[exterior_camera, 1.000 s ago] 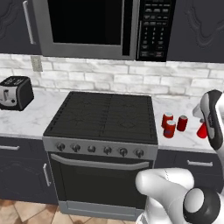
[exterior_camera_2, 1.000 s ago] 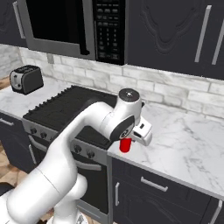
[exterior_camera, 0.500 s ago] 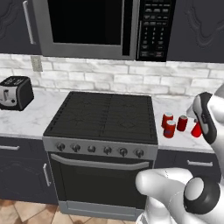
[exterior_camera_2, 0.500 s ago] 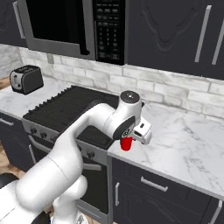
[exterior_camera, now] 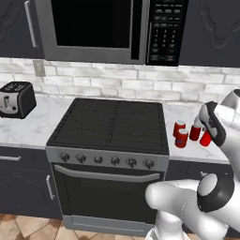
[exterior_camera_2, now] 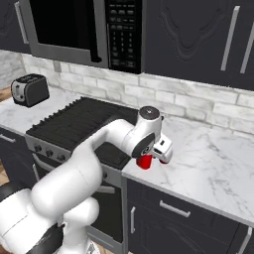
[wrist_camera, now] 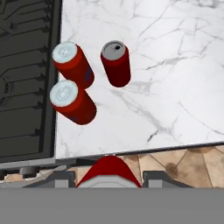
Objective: Four empty soda cans are scattered around the kitchen. Gather all the cans and cluster them next to the stove for recycling.
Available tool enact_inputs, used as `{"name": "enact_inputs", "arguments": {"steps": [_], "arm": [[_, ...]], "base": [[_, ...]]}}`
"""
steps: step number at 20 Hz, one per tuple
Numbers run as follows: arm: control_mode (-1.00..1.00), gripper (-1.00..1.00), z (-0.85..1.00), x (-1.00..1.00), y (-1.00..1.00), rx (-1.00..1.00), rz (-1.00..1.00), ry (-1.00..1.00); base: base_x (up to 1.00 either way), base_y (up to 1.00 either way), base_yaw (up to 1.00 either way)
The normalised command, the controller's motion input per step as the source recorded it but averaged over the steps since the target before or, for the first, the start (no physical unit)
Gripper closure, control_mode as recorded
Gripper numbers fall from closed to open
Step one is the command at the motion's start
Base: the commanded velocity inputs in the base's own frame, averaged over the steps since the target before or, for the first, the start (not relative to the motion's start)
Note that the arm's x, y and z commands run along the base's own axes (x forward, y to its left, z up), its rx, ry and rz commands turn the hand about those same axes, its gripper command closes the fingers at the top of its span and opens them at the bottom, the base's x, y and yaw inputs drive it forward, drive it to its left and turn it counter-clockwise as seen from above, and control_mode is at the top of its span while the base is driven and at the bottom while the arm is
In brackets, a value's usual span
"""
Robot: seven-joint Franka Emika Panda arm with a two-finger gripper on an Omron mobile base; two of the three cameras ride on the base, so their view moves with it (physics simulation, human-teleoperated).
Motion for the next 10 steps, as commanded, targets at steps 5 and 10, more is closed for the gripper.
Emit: {"name": "enact_inputs", "arguments": {"steps": [5, 10], "arm": [[-1.0, 1.0, -0.07, 0.14, -0.23, 0.0, 0.0, 0.0], [-1.0, 1.0, -0.02, 0.02, -0.27, 0.0, -0.02, 0.0]], "base": [[0.0, 0.0, 0.0], [0.0, 0.0, 0.0]]}}
